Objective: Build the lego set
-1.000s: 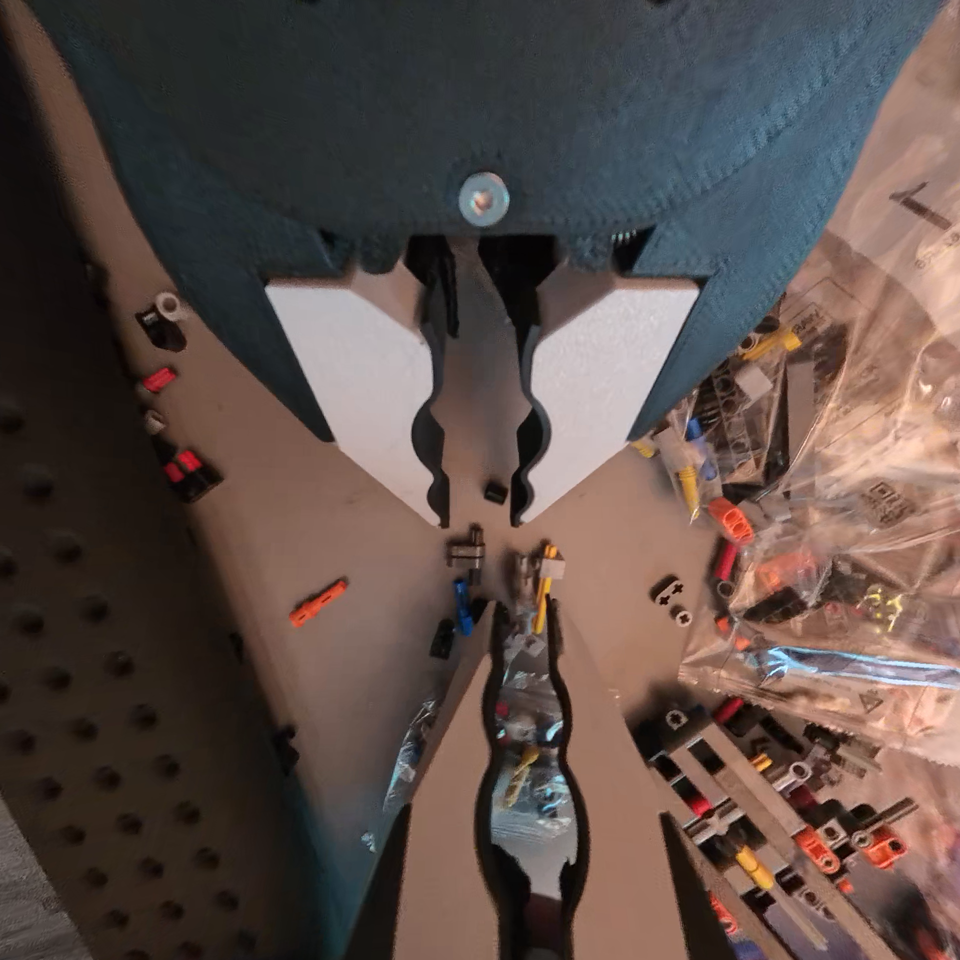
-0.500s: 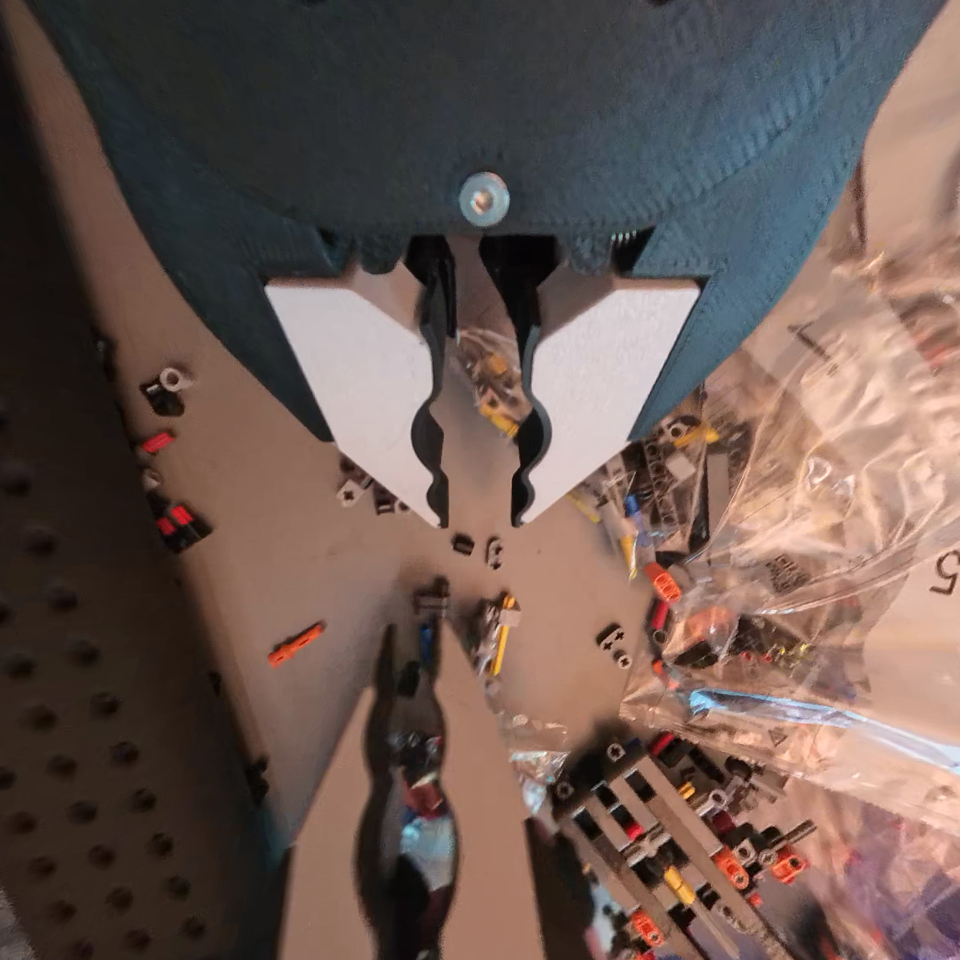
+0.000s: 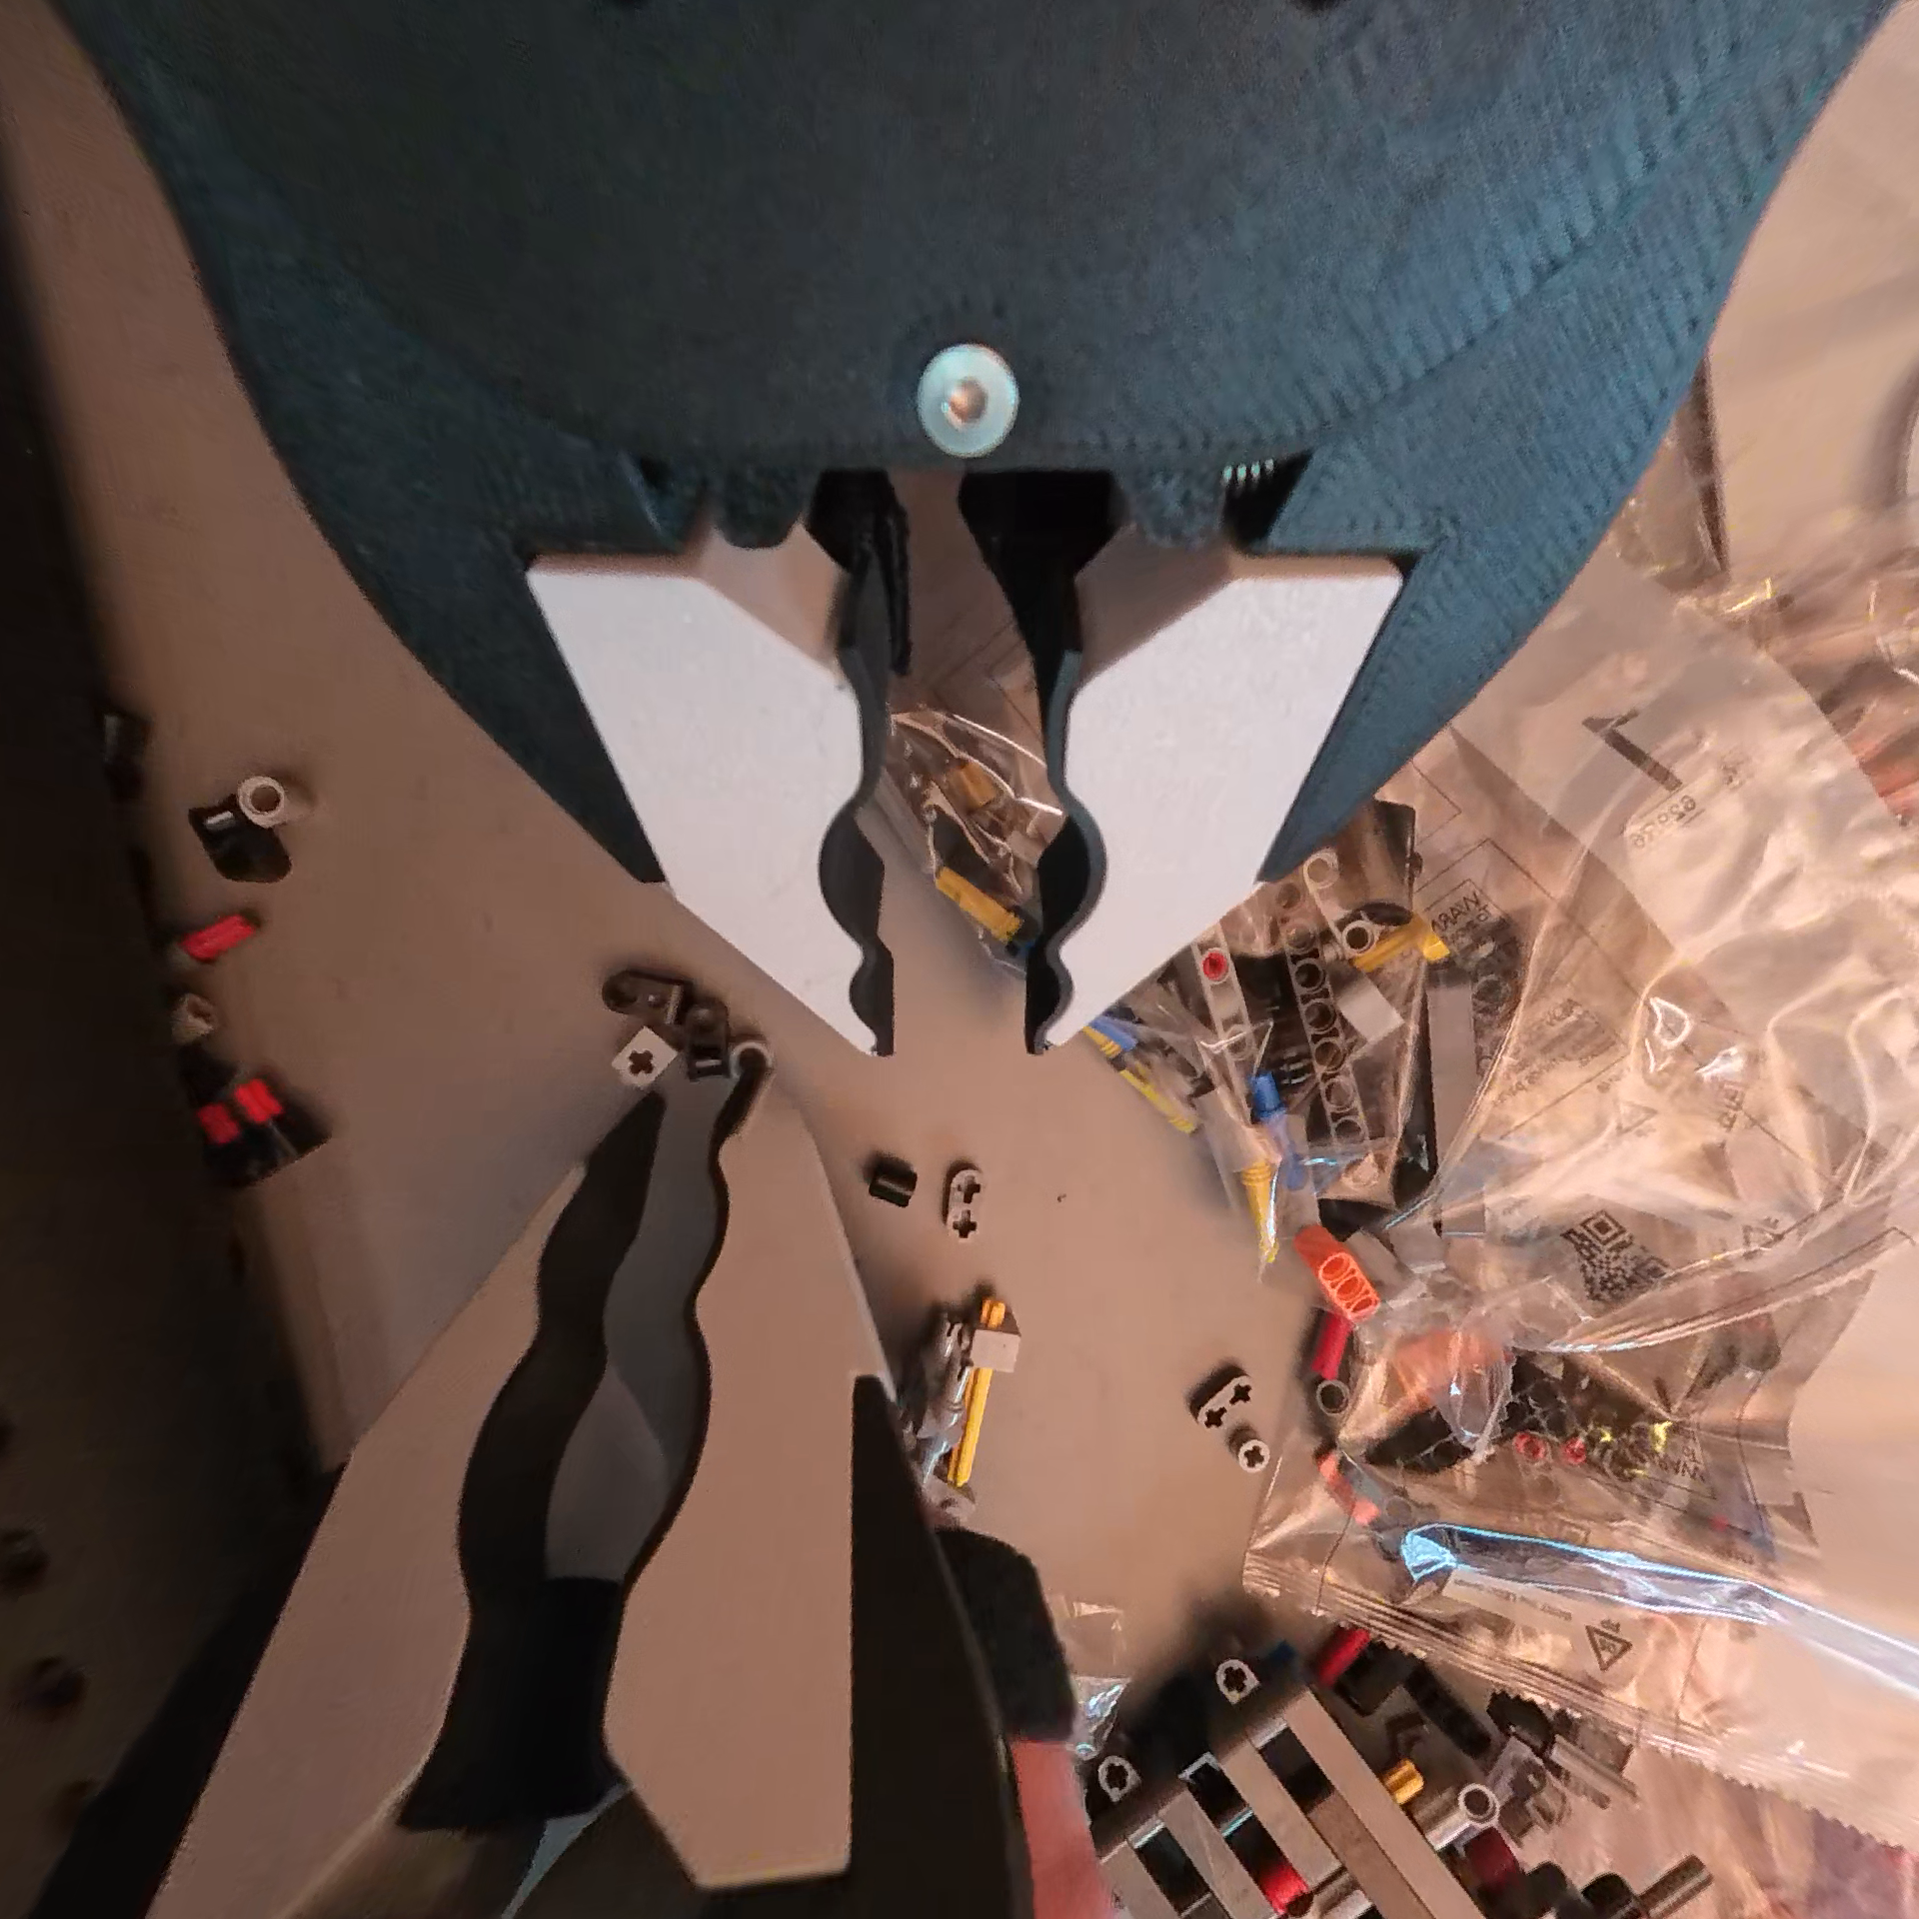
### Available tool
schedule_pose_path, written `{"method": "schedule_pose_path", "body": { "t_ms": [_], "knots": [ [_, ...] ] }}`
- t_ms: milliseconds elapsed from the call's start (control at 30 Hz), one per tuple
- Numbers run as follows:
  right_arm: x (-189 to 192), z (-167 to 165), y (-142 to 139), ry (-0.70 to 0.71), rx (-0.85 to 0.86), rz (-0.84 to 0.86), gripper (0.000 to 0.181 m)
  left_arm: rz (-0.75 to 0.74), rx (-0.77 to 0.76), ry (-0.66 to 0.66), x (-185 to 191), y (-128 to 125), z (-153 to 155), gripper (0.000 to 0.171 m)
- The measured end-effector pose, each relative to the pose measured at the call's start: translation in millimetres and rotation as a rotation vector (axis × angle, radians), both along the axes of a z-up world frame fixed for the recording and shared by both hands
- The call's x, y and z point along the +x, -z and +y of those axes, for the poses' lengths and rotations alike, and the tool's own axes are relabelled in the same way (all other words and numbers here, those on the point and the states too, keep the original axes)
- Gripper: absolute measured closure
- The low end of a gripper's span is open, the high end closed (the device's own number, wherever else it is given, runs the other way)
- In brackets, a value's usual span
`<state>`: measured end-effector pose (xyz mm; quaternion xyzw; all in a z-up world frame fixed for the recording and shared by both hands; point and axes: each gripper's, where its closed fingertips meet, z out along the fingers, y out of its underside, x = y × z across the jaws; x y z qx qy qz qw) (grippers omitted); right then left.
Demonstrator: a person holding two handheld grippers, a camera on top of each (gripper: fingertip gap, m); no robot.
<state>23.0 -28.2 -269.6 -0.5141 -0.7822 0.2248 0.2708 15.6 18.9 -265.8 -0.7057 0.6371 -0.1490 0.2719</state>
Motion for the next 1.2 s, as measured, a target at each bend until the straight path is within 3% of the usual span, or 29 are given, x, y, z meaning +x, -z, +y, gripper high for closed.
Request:
{"method": "schedule_pose_path", "body": {
  "t_ms": [200,433,633,800,1033,1200],
  "knots": [
    [-4,3,4,0.008,-0.012,-0.023,0.158,0.011,0.006,-0.006,-2,-2,0,0.148],
    [-7,1,5,-0.005,-0.013,-0.029,0.170,0.014,0.010,-0.007,-3,-2,0,0.148],
    [0,20,-25,0.120,-0.245,0.118,0.170,-0.040,0.054,0.019,2,-15,-1,0.147],
    [11,40,-48,0.211,-0.444,0.238,0.176,-0.067,0.187,0.097,16,-38,-10,0.146],
    [17,38,-56,0.200,-0.534,0.265,0.177,-0.074,0.353,0.136,31,-49,-7,0.152],
    [17,34,-57,0.180,-0.576,0.264,0.177,-0.028,0.417,0.151,34,-43,-2,0.157]
  ]
}}
